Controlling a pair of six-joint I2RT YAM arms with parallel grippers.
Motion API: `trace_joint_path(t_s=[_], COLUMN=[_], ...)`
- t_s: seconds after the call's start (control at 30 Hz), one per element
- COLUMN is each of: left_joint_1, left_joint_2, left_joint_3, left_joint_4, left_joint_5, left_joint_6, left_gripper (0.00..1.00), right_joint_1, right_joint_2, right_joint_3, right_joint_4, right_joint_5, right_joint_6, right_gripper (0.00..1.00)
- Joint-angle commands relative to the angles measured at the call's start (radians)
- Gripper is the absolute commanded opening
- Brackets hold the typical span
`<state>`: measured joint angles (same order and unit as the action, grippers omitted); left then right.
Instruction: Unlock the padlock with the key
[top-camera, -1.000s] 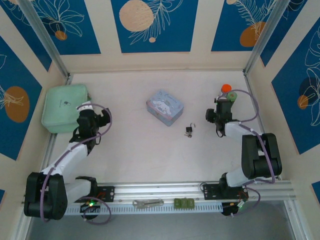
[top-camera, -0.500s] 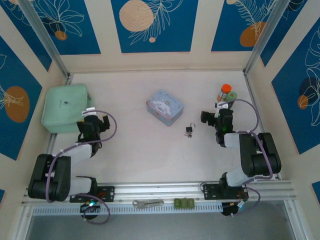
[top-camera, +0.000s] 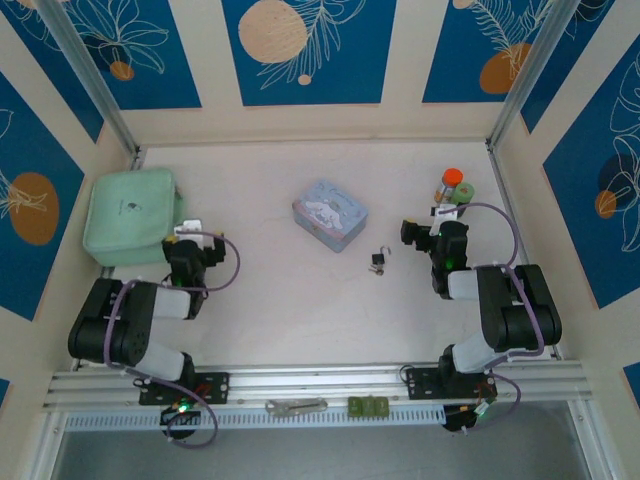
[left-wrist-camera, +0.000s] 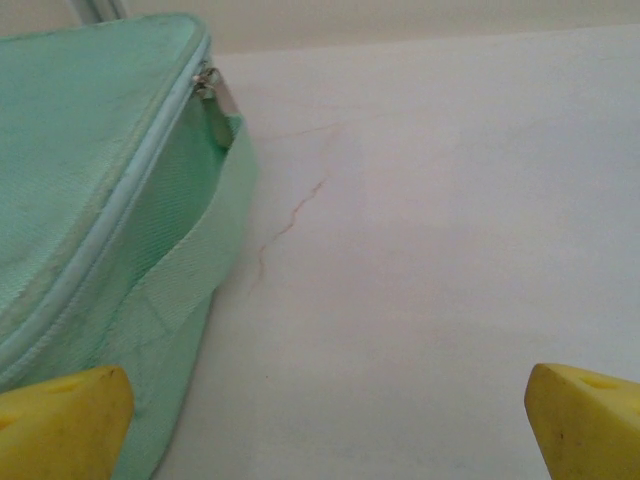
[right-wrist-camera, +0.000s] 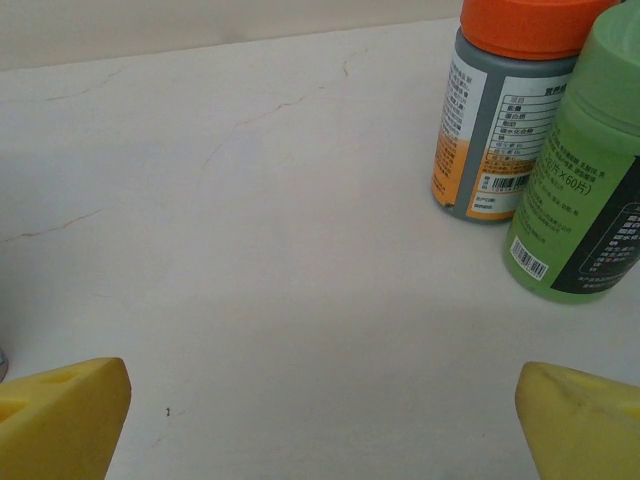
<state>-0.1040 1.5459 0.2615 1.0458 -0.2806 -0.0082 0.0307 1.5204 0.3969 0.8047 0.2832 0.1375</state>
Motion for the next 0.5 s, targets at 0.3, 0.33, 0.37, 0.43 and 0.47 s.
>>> trace_joint_path(t_s=[0.3,0.33,0.37,0.43,0.47], left_joint_1=[0.007,0.007,0.007,0.007,0.007], left_joint_2=[0.023,0.022,0.023,0.023,0.023], left_joint_3=[0.091,0.091,0.09,0.091,0.091], left_joint_4=[-0.051,-0.053,-0.05,-0.051,-0.051], left_joint_5=[0.043,0.044,0.043,0.043,0.043], left_joint_6=[0.032,0.03,0.031,0.031,0.031], left_gripper=[1.0,1.0,1.0,1.0,1.0], right_joint_1=[0.003,0.003,0.004,0.004,0.005], right_joint_2=[0.001,0.001,0.001,0.001,0.001], right_joint_3=[0.0,0.0,0.0,0.0,0.0], right_joint_4=[0.039,0.04,0.04,0.04,0.039], right_joint_5=[-0.008,-0.007,-0.007,-0.008,-0.008], right_joint_6=[-0.004,-0.004,-0.004,-0.004,-0.004], right_gripper=[0.99,0.99,0.99,0.99,0.99])
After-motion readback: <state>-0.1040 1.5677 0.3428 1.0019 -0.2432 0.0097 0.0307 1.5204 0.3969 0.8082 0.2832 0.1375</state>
